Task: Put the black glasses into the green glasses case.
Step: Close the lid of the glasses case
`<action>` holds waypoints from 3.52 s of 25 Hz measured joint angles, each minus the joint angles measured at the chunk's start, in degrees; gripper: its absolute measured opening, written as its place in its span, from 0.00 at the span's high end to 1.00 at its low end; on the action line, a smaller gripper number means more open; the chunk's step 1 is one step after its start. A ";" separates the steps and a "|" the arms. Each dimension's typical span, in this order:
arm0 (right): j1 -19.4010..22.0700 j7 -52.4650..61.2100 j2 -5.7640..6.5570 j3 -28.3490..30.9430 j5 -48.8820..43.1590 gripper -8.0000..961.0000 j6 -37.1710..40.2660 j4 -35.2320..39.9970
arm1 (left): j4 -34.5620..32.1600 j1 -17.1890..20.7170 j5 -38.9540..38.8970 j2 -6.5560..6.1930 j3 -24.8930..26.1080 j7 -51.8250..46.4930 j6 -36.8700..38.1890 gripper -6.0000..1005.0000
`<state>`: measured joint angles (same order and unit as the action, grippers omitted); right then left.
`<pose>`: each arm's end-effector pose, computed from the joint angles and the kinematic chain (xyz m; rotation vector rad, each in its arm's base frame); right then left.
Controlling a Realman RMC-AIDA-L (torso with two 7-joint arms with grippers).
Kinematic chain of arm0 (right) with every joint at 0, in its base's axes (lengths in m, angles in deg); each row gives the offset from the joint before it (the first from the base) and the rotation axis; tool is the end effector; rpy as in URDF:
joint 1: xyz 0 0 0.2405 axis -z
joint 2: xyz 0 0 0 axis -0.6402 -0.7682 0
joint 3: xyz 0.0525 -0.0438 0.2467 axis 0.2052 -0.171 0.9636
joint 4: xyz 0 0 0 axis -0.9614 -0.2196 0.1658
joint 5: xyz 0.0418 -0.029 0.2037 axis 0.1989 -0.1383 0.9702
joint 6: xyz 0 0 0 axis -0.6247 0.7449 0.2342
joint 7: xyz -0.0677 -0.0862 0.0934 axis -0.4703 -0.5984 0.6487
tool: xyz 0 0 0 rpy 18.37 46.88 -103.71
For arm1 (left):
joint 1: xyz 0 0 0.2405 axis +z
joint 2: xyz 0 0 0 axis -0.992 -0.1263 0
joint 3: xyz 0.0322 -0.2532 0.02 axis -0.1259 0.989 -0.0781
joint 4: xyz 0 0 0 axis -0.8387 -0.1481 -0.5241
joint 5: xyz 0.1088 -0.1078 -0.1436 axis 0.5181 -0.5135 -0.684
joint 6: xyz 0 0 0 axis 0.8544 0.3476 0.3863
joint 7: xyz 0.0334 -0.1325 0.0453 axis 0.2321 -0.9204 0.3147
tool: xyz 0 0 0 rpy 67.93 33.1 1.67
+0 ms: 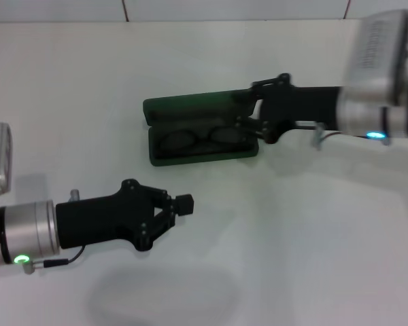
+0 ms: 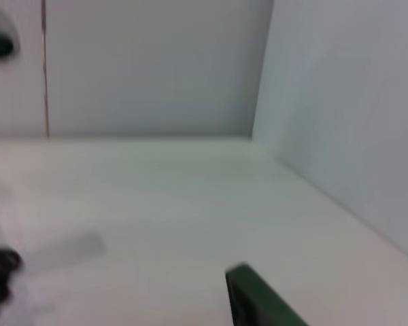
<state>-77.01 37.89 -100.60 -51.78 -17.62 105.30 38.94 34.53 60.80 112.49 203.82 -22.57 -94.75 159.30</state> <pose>0.1661 0.3892 -0.0668 -2.7124 0.1137 0.5019 -0.2850 0.2612 -0.0426 -2.7633 -0.6264 -0.9138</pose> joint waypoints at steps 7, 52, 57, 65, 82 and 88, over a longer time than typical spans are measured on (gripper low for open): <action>8.00 -1.75 0.46 15.75 1.73 0.55 19.01 -2.32 | 0.01 -1.06 -0.60 0.31 3.36 0.00 -1.11 0.99; 18.73 -28.58 2.02 26.94 0.10 0.10 34.85 -24.08 | 0.12 -10.79 2.89 0.90 4.09 -7.64 -36.86 0.99; 18.60 -28.50 2.02 26.94 0.10 0.10 34.88 -23.98 | -0.05 -11.46 2.43 0.73 4.42 -7.35 -36.91 0.99; 17.86 -28.41 1.88 26.94 0.11 0.10 34.92 -23.94 | -0.10 -11.80 2.26 0.71 4.45 -8.92 -36.98 0.99; 17.40 -28.46 1.66 27.34 0.12 0.10 33.77 -24.27 | -17.40 -5.15 -3.02 1.69 1.53 -29.37 -21.40 0.99; 17.59 -28.46 1.64 27.42 0.13 0.10 33.43 -24.36 | -17.63 -9.78 -6.31 2.03 -9.17 -35.03 -37.45 0.99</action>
<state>-59.42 9.43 -98.96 -24.36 -17.49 138.73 14.58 16.89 51.02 106.18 205.84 -31.74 -129.78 121.85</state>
